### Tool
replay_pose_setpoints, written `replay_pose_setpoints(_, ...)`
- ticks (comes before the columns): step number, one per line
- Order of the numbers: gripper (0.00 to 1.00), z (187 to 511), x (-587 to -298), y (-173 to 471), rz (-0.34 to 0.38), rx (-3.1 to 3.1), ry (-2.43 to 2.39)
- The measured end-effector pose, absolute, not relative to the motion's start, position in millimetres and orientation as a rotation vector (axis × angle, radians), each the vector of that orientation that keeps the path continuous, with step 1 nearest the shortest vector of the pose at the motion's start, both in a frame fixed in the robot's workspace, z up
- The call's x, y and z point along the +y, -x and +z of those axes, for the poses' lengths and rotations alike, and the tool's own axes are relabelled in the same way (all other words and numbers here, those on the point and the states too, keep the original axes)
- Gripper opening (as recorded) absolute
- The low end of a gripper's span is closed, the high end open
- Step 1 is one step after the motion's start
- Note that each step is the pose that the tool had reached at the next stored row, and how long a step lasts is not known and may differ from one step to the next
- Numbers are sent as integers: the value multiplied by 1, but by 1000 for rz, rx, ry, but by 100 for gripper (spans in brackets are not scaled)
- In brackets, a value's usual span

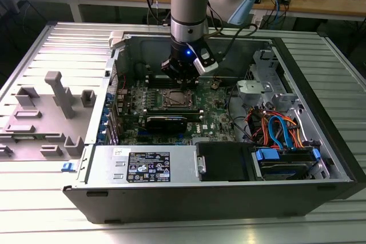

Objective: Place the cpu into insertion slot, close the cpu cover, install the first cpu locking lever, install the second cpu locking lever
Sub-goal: 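Install the first cpu locking lever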

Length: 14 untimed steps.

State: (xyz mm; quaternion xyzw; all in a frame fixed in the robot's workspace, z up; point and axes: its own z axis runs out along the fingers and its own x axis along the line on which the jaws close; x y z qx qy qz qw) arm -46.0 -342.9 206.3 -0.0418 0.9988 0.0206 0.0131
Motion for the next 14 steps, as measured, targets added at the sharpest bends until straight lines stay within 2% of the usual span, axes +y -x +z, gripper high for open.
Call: replay_pose_setpoints(14, 11, 206, -343, 46, 58, 3112, 130)
